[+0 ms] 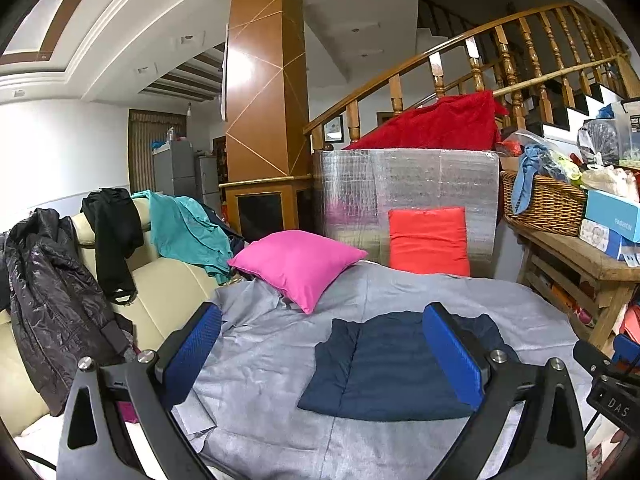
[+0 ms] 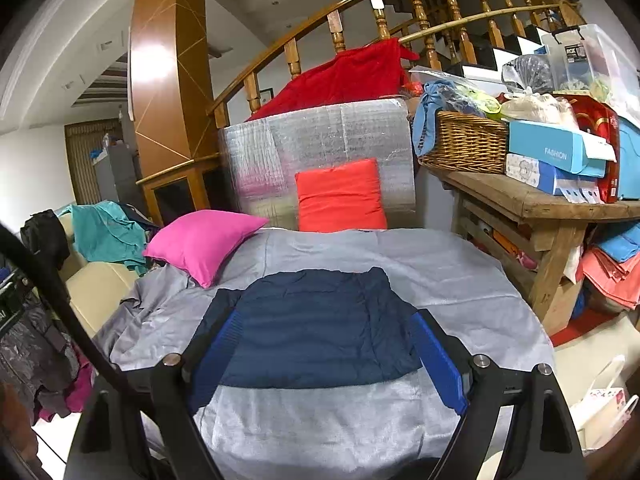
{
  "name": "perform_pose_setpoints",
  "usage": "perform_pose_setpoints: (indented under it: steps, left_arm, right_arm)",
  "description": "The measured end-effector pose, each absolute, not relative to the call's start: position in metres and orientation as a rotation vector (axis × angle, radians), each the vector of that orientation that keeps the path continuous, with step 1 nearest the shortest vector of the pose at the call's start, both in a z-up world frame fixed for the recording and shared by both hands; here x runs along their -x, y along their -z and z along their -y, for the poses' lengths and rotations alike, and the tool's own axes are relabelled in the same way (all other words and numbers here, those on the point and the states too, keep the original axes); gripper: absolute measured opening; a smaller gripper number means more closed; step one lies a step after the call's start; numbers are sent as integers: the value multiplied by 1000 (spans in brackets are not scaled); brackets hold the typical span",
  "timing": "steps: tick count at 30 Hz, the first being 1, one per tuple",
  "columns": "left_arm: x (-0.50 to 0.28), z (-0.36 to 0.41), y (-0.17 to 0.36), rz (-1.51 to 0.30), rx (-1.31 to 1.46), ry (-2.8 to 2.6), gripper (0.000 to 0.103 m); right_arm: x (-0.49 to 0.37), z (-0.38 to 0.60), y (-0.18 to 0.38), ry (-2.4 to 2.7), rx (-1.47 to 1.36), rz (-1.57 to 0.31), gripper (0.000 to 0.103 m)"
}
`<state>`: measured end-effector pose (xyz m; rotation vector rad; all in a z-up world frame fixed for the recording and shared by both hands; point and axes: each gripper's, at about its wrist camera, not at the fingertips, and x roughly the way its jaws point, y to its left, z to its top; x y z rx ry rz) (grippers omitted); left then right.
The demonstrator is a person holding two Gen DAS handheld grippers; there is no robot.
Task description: Fold large clothes
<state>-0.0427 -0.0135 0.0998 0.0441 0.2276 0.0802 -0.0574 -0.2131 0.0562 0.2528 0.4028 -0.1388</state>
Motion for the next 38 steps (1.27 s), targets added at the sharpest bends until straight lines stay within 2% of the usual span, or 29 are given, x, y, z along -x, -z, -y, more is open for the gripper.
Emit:
perform_pose_setpoints:
  steps: [30,38]
  left_arm:
    - [40,2,-103,-228,-41,-120,101]
    - [-11,-11,-87,-256,-4,-42,101]
  right_arm:
    - [49,205,-74,115,-190,-387,88]
    - [1,218,-71,116,-190,-402,88]
